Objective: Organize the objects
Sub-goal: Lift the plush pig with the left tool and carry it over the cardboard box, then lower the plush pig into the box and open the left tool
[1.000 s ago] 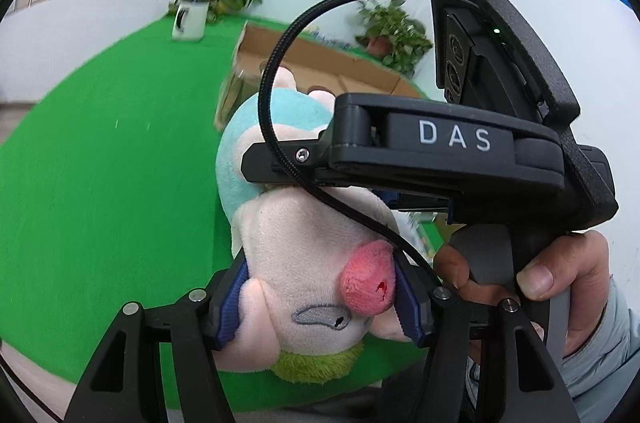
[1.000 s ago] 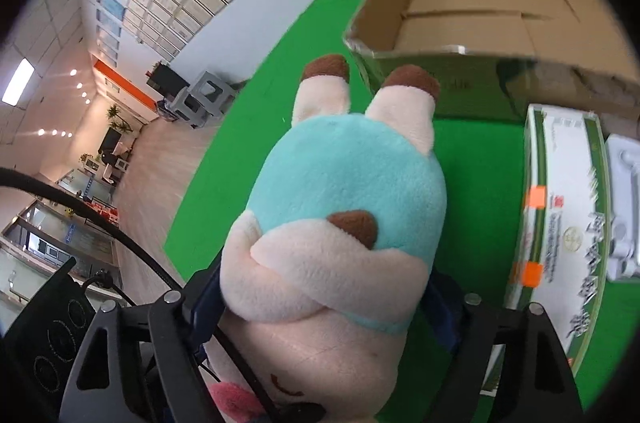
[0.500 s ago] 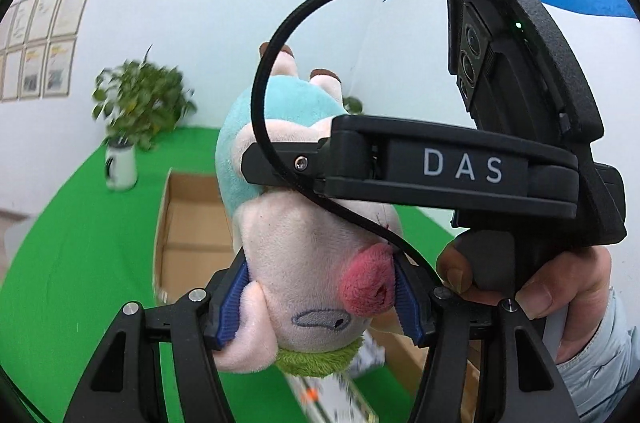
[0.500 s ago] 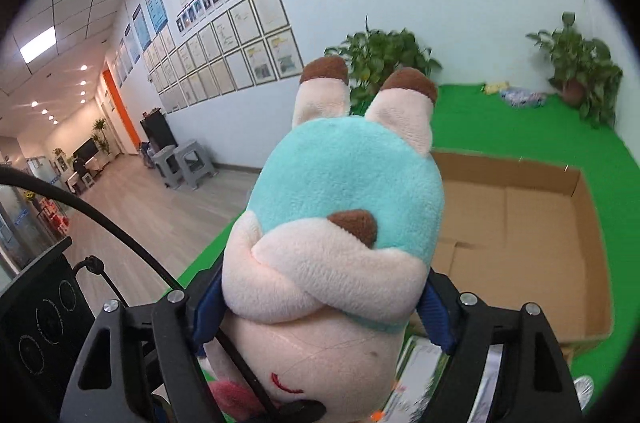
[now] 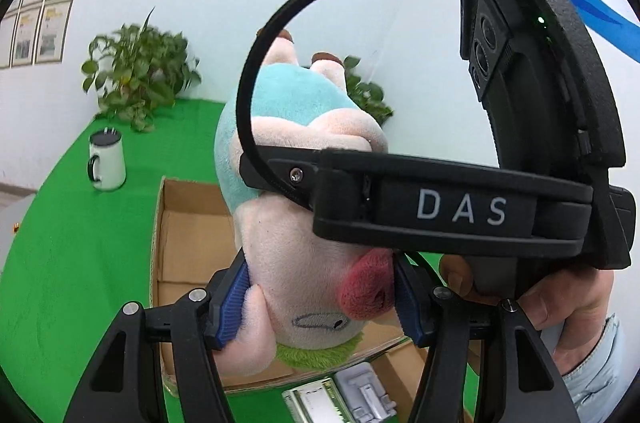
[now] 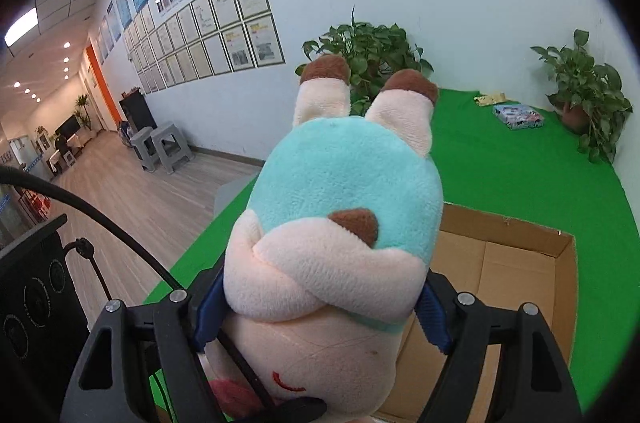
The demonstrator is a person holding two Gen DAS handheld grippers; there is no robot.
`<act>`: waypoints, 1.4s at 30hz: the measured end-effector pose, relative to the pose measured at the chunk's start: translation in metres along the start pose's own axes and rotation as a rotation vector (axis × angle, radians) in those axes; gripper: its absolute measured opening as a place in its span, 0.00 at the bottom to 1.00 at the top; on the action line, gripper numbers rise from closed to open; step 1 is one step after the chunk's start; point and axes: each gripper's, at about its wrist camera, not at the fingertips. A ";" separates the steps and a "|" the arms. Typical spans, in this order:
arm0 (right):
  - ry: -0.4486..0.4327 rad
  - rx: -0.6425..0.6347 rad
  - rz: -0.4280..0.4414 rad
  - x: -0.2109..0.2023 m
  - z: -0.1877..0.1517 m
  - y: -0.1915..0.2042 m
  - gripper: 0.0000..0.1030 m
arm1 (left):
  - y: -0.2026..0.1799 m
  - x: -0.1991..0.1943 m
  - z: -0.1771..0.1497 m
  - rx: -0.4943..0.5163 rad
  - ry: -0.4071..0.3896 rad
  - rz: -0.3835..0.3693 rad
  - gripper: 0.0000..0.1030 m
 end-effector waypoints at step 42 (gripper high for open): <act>0.400 0.202 0.327 0.203 -0.051 -0.043 0.89 | 0.177 0.147 -0.112 -0.100 0.280 0.276 0.61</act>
Point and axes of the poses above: each gripper's, at about its wrist camera, not at the fingertips, and x roughly the way its jaws point, y to its left, z to its top, and after that the axes turned 12 degrees about y, right-handed
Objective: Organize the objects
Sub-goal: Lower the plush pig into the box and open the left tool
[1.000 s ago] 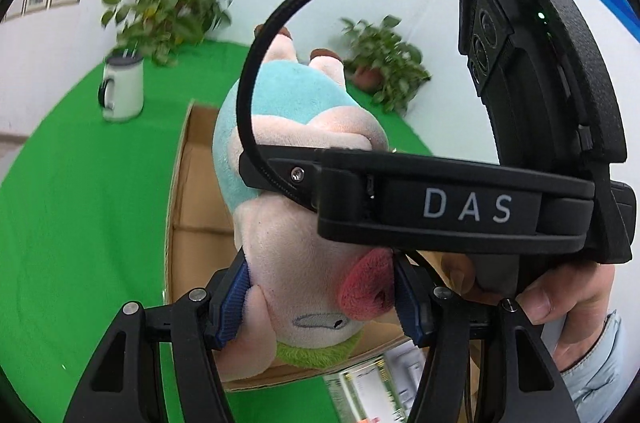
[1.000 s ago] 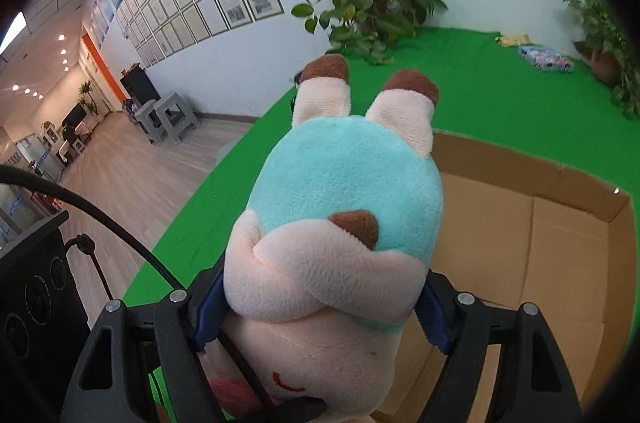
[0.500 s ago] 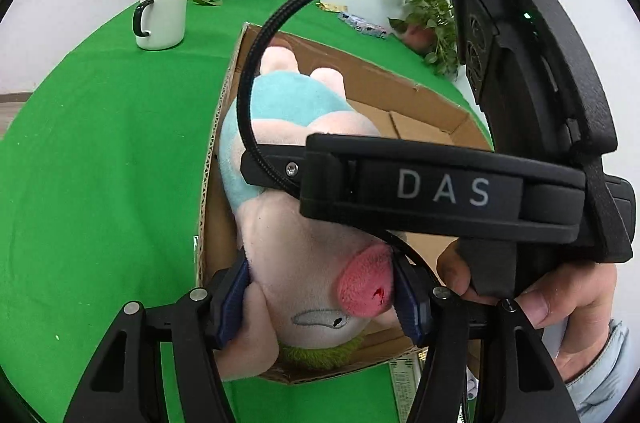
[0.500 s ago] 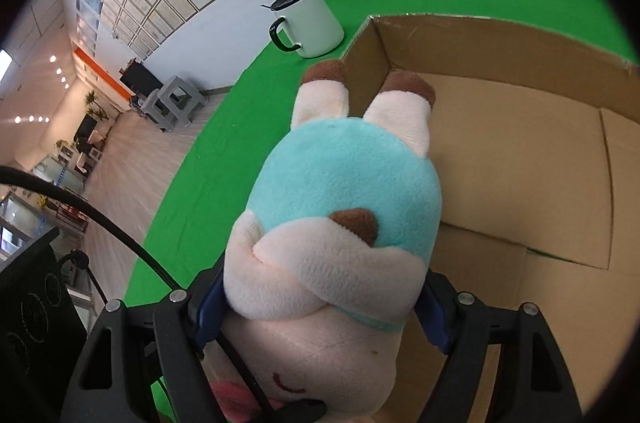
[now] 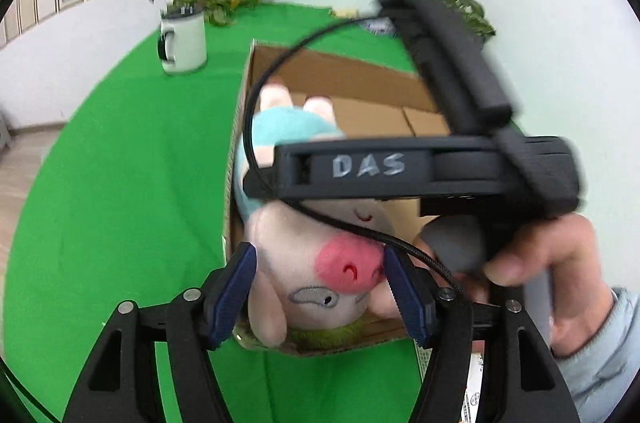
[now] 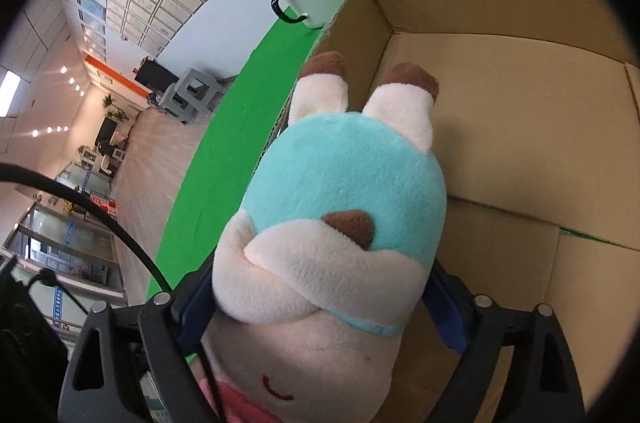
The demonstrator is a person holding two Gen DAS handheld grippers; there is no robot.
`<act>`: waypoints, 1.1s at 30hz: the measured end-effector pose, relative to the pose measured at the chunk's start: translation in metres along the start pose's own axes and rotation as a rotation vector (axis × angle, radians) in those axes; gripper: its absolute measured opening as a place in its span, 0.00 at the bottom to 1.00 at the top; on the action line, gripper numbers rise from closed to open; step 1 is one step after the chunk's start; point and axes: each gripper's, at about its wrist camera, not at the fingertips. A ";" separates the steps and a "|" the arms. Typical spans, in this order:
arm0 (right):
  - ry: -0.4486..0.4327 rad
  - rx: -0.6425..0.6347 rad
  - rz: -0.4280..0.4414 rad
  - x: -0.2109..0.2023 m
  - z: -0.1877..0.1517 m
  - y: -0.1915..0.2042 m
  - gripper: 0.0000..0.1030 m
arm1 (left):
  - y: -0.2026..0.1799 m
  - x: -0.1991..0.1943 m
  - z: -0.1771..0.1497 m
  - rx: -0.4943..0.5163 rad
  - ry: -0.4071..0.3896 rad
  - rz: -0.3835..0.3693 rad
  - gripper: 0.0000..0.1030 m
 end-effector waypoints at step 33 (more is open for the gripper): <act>-0.574 0.056 -0.418 -0.156 -0.247 0.030 0.97 | -0.091 -0.150 -0.120 0.103 -0.436 0.107 0.97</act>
Point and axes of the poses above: each gripper's, at about its wrist camera, not at the fingertips, and x roughly the way its jaws point, y to its left, z to its top, and after that the axes turned 12 degrees about y, right-handed
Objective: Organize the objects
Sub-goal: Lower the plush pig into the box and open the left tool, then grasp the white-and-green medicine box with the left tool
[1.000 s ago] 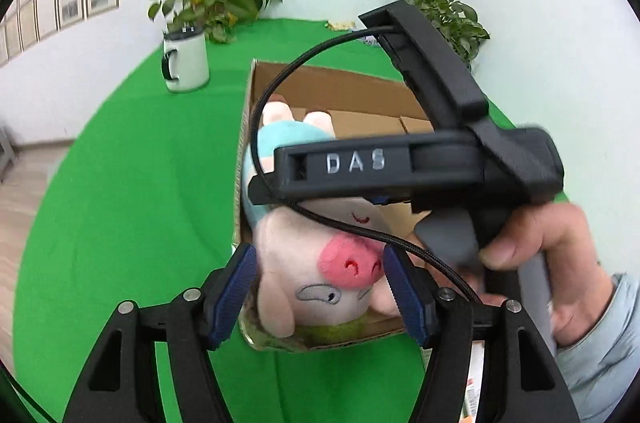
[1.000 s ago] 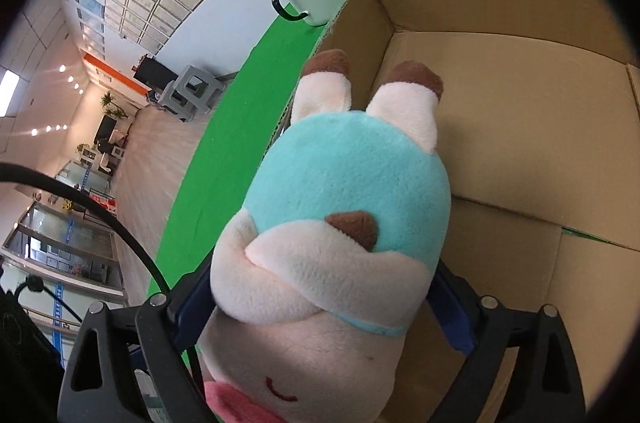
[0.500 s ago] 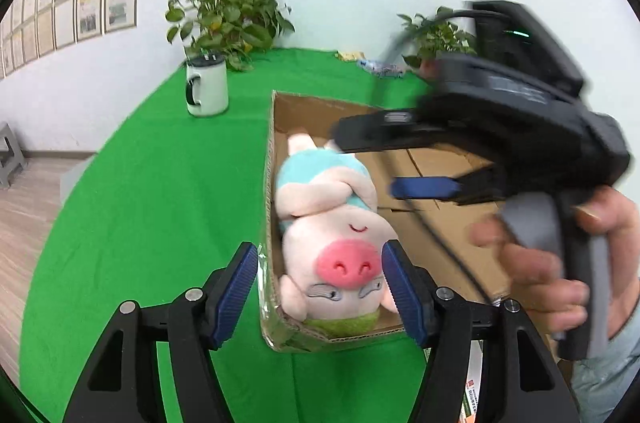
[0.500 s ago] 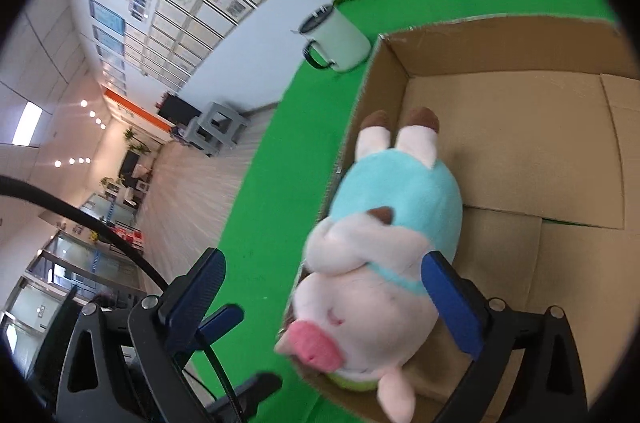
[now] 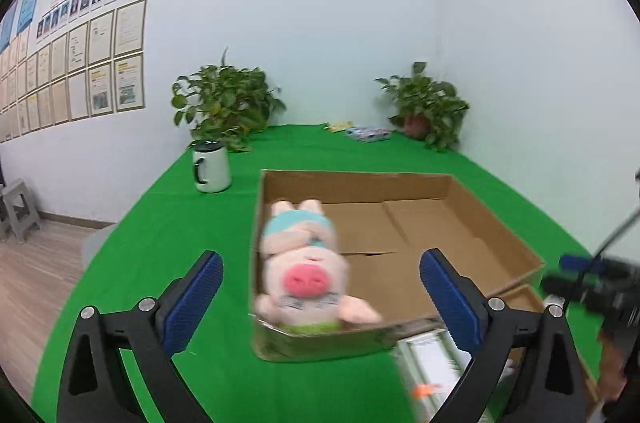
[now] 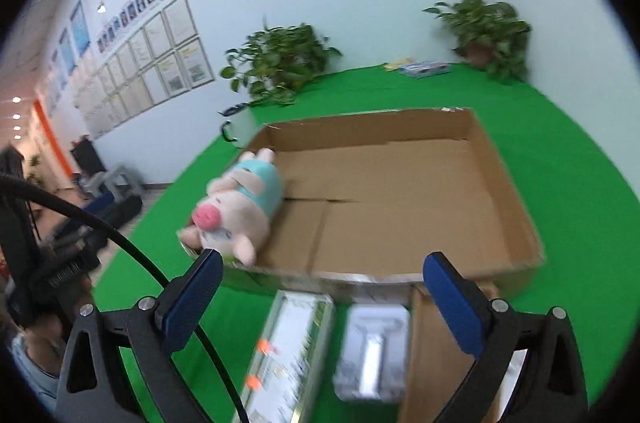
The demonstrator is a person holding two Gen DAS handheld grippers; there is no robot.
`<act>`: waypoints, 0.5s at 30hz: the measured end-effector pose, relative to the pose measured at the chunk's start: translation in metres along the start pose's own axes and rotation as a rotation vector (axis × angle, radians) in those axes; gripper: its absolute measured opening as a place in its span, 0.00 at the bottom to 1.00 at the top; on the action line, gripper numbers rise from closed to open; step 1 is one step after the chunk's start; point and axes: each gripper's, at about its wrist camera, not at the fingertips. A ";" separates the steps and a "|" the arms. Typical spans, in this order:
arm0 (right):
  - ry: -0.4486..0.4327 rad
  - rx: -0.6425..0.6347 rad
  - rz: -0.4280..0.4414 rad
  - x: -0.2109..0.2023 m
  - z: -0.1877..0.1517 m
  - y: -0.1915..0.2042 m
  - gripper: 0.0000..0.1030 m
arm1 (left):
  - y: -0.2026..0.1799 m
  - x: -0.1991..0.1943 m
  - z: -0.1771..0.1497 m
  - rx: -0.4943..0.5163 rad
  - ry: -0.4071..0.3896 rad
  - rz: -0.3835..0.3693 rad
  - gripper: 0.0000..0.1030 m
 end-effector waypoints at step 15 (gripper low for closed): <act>0.050 -0.037 -0.128 -0.018 -0.090 0.001 0.25 | -0.080 -0.017 -0.053 -0.041 0.048 -0.087 0.65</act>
Point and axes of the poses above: each gripper's, at about its wrist camera, not at the fingertips, and x roughly the way its jaws point, y to its left, z to its top, and after that the axes turned 12 degrees about y, right-handed
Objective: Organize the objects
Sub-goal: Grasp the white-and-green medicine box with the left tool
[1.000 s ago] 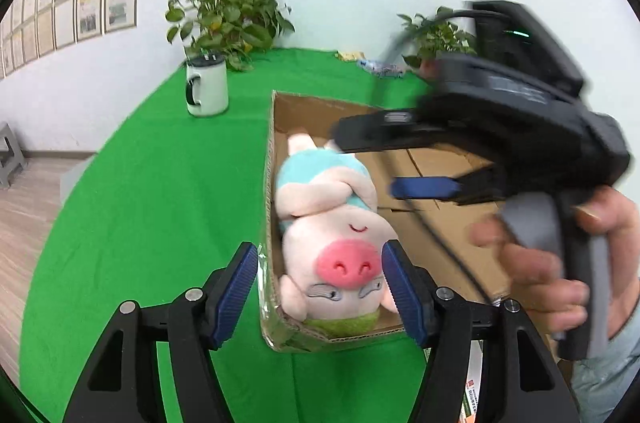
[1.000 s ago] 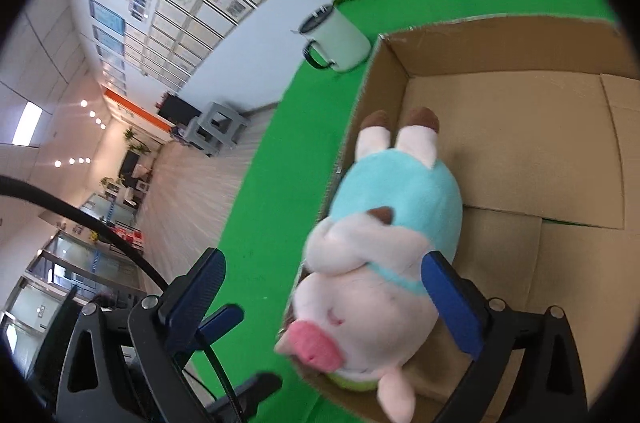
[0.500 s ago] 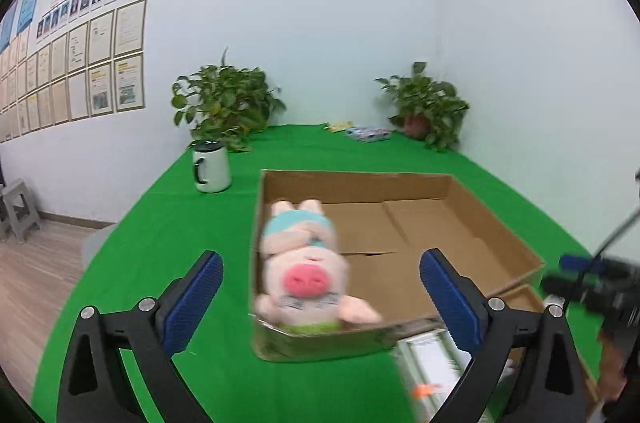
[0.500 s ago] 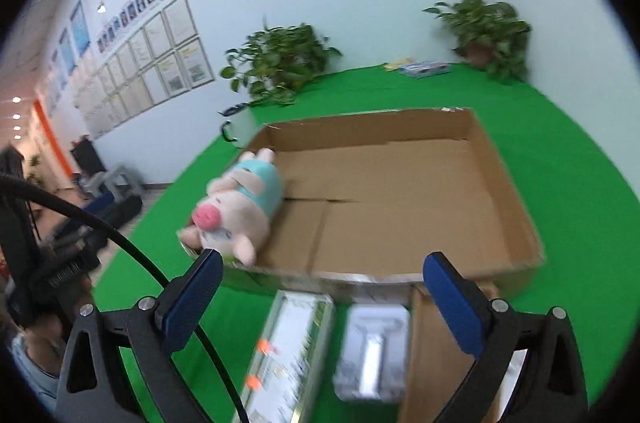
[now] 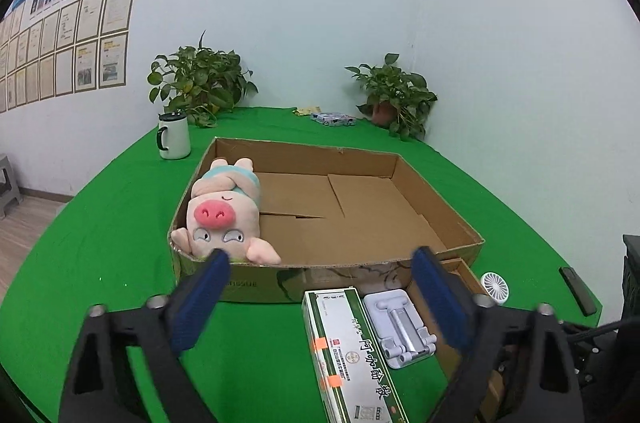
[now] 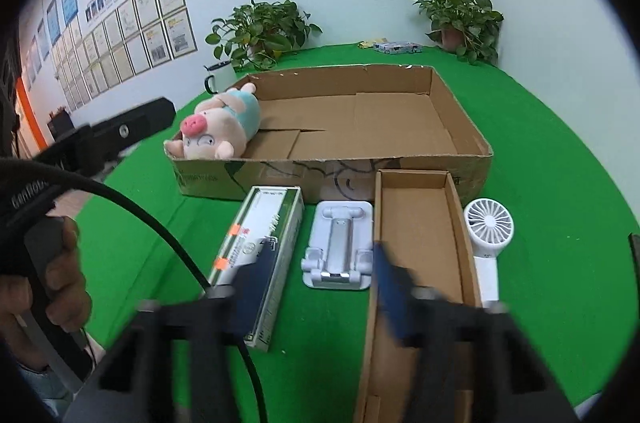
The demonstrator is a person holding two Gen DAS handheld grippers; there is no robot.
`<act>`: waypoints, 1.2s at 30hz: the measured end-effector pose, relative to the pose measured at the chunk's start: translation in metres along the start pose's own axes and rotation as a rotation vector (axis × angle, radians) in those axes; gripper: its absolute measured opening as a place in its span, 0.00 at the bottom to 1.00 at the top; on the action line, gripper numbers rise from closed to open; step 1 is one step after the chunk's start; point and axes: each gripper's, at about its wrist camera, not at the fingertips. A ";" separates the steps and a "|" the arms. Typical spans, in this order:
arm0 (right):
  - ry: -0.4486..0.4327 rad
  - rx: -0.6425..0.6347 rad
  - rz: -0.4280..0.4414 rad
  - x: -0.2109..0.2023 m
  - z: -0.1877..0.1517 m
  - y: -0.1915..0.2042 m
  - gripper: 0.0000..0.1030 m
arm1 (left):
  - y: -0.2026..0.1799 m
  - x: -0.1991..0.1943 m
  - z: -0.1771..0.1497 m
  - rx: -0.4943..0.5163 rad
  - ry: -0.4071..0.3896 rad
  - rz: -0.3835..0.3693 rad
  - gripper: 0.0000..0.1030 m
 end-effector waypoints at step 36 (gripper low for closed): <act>0.275 -0.146 0.083 0.087 -0.025 0.076 0.69 | 0.044 0.129 -0.056 -0.119 0.610 -0.438 0.74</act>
Point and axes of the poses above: each gripper's, at about its wrist camera, not at the fingertips, and x roughly the way its jaws point, y to its left, z to its top, and after that the axes turned 12 degrees about y, right-handed
